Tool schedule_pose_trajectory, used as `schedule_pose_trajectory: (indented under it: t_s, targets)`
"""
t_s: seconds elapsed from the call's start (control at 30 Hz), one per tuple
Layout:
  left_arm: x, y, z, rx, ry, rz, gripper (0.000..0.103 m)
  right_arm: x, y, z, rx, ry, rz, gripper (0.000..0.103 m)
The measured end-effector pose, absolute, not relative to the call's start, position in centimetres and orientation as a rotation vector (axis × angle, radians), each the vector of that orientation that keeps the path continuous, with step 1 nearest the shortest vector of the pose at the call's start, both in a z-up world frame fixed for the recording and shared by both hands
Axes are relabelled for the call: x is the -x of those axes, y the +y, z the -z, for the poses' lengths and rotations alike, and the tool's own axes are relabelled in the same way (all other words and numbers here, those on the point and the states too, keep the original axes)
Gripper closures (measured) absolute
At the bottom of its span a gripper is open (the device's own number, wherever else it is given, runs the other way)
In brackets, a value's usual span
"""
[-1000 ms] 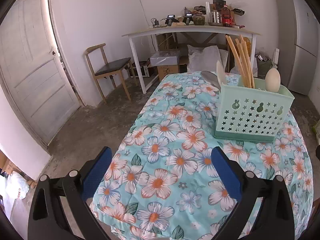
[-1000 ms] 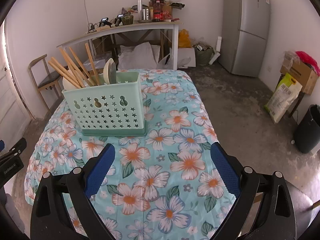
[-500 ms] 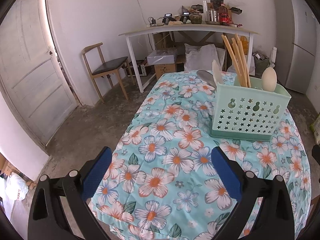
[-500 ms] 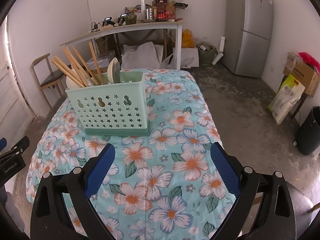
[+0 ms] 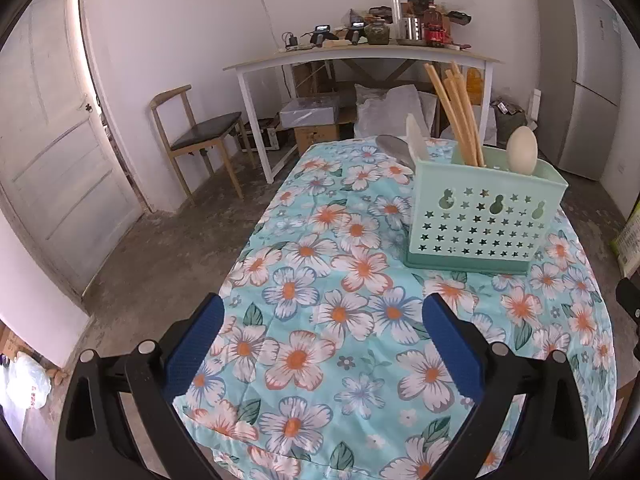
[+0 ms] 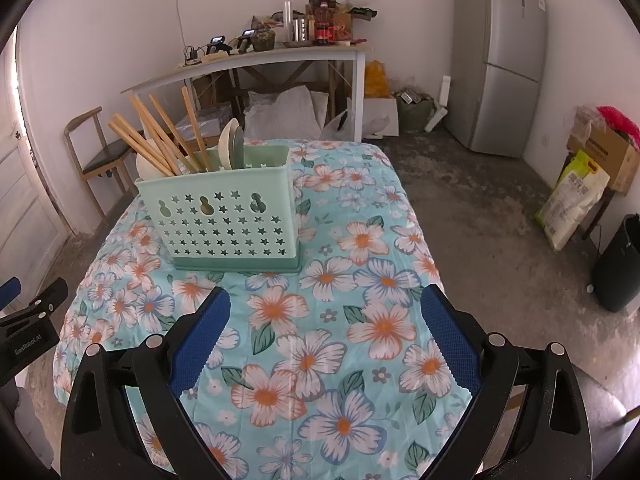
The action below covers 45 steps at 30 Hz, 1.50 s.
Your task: Organize utensils
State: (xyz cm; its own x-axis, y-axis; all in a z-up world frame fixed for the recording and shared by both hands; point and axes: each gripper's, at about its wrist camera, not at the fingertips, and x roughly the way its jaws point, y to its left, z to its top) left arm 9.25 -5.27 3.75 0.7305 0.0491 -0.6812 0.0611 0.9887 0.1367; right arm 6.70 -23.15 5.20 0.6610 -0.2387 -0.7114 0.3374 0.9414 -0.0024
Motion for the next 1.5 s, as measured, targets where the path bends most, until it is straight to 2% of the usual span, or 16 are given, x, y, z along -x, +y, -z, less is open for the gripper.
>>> schedule_pose_trajectory:
  t_s: [1.5]
  targets:
    - [-8.89, -5.56, -3.97, -0.154, 0.733, 0.037, 0.006, -6.53, -22.97, -5.55, -0.138, 0.786, 0.323, 0.011]
